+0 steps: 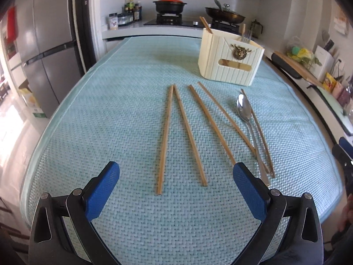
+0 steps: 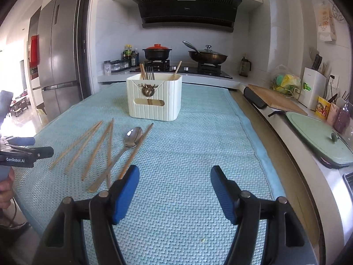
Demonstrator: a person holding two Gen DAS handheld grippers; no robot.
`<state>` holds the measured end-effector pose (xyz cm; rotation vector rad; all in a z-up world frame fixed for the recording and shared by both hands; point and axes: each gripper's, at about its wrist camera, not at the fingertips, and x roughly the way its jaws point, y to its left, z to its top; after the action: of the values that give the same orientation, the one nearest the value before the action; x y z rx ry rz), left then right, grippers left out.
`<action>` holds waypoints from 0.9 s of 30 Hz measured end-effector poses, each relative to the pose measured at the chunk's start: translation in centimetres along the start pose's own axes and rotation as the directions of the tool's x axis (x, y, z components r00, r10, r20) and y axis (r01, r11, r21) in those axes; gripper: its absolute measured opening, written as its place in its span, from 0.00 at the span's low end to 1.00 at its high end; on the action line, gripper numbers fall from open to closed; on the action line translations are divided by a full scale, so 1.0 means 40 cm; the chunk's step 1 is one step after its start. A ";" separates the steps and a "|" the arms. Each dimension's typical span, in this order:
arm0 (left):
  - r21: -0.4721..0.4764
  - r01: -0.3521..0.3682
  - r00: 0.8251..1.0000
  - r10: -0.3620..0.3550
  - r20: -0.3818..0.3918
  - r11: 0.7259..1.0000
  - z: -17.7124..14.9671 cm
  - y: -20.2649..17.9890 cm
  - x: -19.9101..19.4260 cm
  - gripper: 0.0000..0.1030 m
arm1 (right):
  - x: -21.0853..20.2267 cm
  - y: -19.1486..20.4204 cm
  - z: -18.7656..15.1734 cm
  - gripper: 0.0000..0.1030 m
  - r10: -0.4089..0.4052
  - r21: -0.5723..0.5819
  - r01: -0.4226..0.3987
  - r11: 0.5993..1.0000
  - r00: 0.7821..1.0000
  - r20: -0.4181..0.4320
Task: Organize utensils
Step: 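Withdraw both tools back over the remaining chopsticks and spoon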
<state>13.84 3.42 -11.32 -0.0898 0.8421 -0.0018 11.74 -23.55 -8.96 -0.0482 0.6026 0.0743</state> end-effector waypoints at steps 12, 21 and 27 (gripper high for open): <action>-0.047 -0.031 0.999 0.032 0.018 0.998 -0.021 0.062 0.001 0.99 | 0.034 0.062 -0.017 0.66 0.042 -0.036 -0.044 0.998 0.998 -0.046; -0.038 -0.052 0.998 0.053 0.026 0.998 -0.022 0.061 0.008 0.99 | 0.066 0.057 -0.019 0.66 0.093 -0.003 -0.093 0.996 0.992 -0.082; -0.047 -0.068 0.997 0.069 0.020 0.997 -0.020 0.074 0.012 0.99 | 0.096 0.032 -0.026 0.66 0.091 0.054 -0.084 0.995 0.988 -0.127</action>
<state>13.46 6.29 -12.47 -0.1044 0.8238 0.0827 14.19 -22.14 -12.01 0.0211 0.7357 0.1422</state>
